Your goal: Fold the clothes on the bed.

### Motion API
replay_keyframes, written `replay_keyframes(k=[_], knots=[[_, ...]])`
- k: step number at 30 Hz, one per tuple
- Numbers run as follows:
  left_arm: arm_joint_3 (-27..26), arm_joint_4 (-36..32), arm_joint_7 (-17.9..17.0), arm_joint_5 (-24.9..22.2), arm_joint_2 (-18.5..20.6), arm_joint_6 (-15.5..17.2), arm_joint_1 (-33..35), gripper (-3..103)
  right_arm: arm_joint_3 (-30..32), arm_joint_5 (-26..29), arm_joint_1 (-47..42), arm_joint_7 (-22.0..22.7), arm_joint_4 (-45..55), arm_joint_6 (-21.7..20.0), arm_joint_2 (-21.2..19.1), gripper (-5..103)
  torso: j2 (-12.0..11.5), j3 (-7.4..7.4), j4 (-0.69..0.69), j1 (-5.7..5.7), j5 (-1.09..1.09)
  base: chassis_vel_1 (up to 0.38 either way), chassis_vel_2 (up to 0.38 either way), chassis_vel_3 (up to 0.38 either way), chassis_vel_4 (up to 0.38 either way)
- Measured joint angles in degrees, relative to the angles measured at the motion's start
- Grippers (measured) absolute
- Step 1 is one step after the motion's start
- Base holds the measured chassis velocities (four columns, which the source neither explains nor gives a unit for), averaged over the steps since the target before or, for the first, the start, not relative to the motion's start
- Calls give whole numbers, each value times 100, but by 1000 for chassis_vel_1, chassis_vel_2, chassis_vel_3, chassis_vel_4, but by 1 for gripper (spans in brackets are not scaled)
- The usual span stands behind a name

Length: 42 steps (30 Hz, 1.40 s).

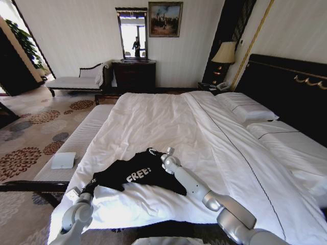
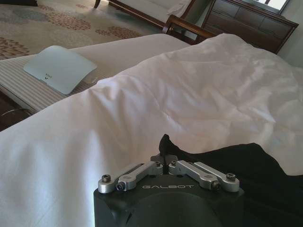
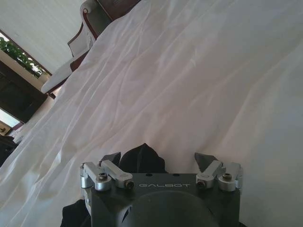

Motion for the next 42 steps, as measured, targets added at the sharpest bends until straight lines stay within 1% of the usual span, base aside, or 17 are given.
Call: replay_keyframes(k=[3, 6, 8, 9, 13, 14, 15, 18, 19, 22, 28, 30, 32, 33, 38, 39, 42], knots=[[-3, 88, 1, 1, -1, -1, -16, 0, -15, -39, 45, -6, -57, 27, 60, 74, 0, 0, 0, 0, 0, 0, 0, 0, 0], [-3, 161, 1, 0, 6, -6, -25, 0, -55, -88, 68, -7, -82, 47, 59, 68, 0, 0, 0, 0, 0, 0, 0, 0, 0], [0, 204, 1, 0, 4, -14, -39, 0, -85, -121, 75, -15, -94, 67, 29, 57, 0, 0, 1, 0, 0, 0, 0, 0, 0], [0, 204, 1, 0, 4, -14, -39, 0, -85, -121, 75, -15, -94, 67, 29, 57, 0, 0, 1, 0, 0, 0, 0, 0, 0], [57, 290, -1, 14, -41, -17, -110, 0, -147, -133, 39, -104, 0, 83, -89, 35, 0, 0, 0, 0, 1, 0, 0, 0, 0], [57, 290, -1, 14, -41, -17, -110, 0, -147, -133, 39, -104, 0, 83, -89, 35, 0, 0, 0, 0, 1, 0, 0, 0, 0], [68, 313, -3, 21, -52, -16, -133, 0, -166, -153, 27, -174, 14, 103, -108, 35, 0, 0, 0, 0, 1, 0, 0, 0, 0], [91, 369, -8, 37, -77, -16, -177, 0, -202, -222, -1, -473, 45, 204, -145, 19, 0, 0, 0, 0, 1, 0, 0, 0, 0], [91, 369, -8, 37, -77, -16, -177, 0, -202, -222, -1, -473, 45, 204, -145, 19, 0, 0, 0, 0, 1, 0, 0, 0, 0], [114, 424, -9, 56, -110, -17, -194, 0, -244, -409, -42, -807, 83, 421, -182, 4, 0, 0, 1, 0, 1, 0, 0, 0, 0], [136, 416, 25, -59, -113, -71, -222, 0, -286, -764, -162, -1053, 413, 866, -338, 0, 0, 0, 1, 0, 1, 0, 0, 0, 0], [154, 312, 111, -189, -93, -193, -252, 0, -245, -972, -296, -1022, 907, 1193, -483, 0, 0, 0, 1, 0, 1, 0, 0, 0, 0], [160, 66, 281, -302, -50, -392, -317, 0, -70, -1285, -525, -968, 1797, 1548, -756, 0, 0, 0, 2, 0, 1, 0, 0, 0, 0], [160, 66, 281, -302, -50, -392, -317, 0, -70, -1285, -525, -968, 1797, 1548, -756, 0, 0, 0, 2, 0, 1, 0, 0, 0, 0], [58, -430, 413, -679, 312, -580, -960, 0, 485, -1521, -872, -1140, 3003, 2109, -1735, 0, 0, 0, 0, -2, 2, 0, 0, 0, 0], [58, -430, 413, -679, 312, -580, -960, 0, 485, -1521, -872, -1140, 3003, 2109, -1735, 0, 0, 0, 0, -2, 2, 0, 0, 0, 0], [80, -588, 401, -1013, 656, -588, -1718, 0, 1040, -1305, -966, -1448, 3673, 2376, -2345, 0, 0, 0, -2, 0, 2, 0, 0, 0, 0]])
